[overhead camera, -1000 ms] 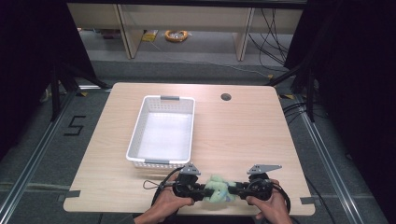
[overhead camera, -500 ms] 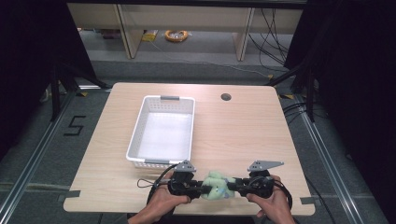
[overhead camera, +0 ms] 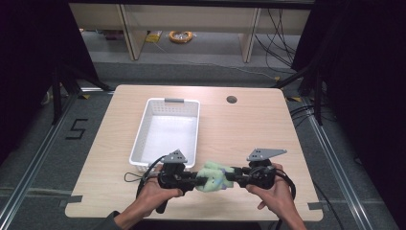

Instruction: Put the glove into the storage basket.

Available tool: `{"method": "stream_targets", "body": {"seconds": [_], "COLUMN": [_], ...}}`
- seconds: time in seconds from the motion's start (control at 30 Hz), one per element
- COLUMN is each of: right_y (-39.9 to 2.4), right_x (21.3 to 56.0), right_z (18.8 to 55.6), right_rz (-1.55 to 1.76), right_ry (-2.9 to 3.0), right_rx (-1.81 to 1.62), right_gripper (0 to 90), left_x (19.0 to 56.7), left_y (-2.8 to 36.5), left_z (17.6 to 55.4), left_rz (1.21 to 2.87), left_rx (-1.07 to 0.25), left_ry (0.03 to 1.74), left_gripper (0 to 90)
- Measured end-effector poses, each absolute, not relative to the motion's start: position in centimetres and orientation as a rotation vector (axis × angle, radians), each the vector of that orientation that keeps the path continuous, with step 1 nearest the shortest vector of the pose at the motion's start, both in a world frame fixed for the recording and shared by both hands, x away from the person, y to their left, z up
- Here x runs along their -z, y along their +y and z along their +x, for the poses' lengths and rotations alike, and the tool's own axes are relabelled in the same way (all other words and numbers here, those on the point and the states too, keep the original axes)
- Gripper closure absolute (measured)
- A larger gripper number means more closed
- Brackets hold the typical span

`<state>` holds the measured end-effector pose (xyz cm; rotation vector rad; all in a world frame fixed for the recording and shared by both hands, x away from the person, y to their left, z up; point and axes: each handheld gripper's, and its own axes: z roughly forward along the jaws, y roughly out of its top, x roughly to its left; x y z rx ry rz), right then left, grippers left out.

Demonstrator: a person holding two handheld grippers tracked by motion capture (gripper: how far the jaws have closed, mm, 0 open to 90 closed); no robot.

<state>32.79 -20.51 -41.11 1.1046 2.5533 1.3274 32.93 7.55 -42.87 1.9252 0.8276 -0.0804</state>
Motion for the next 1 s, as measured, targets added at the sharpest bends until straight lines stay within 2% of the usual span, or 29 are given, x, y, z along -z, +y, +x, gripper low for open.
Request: {"method": "stream_targets", "body": {"seconds": [0.7, 1.0], "right_y": [-15.7, -12.4], "right_x": [38.6, 37.8], "right_z": [37.7, 40.6], "right_rz": [1.032, 1.001], "right_ry": [2.634, 2.679], "right_rx": [-1.343, -1.315], "right_gripper": [71.6, 71.6], "left_x": [40.8, 40.2], "left_y": [12.4, 15.3], "left_z": [35.9, 37.6], "left_rz": [1.891, 1.883], "left_rx": [0.075, 0.058], "left_ry": [0.917, 0.989], "left_gripper": [73.3, 73.2]}}
